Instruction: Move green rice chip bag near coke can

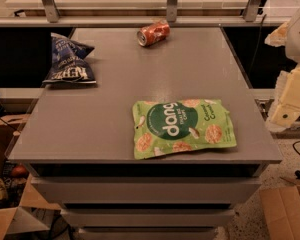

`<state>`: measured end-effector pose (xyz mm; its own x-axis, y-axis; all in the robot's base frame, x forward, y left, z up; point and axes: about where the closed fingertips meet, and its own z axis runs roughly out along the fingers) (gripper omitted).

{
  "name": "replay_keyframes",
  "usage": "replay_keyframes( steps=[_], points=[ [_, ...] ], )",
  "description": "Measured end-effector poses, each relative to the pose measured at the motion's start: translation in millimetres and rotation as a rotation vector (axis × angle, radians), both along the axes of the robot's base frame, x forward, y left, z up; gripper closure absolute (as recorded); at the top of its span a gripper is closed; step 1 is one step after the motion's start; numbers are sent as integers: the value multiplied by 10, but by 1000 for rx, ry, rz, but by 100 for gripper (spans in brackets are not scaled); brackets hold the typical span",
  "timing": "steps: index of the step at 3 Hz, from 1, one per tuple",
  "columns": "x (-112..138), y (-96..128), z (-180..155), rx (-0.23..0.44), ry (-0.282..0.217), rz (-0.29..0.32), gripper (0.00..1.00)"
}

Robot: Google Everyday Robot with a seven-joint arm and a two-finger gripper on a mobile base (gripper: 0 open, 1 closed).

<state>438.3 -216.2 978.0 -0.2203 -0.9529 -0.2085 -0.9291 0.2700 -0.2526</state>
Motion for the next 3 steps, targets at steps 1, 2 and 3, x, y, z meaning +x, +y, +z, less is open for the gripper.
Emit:
replay_keyframes(
  steps=[1, 2, 3],
  points=[
    [0, 0, 0, 0, 0, 0, 0],
    [92, 107, -18, 45, -25, 36, 0],
    [232, 351, -147, 153, -44, 107, 0]
  ],
)
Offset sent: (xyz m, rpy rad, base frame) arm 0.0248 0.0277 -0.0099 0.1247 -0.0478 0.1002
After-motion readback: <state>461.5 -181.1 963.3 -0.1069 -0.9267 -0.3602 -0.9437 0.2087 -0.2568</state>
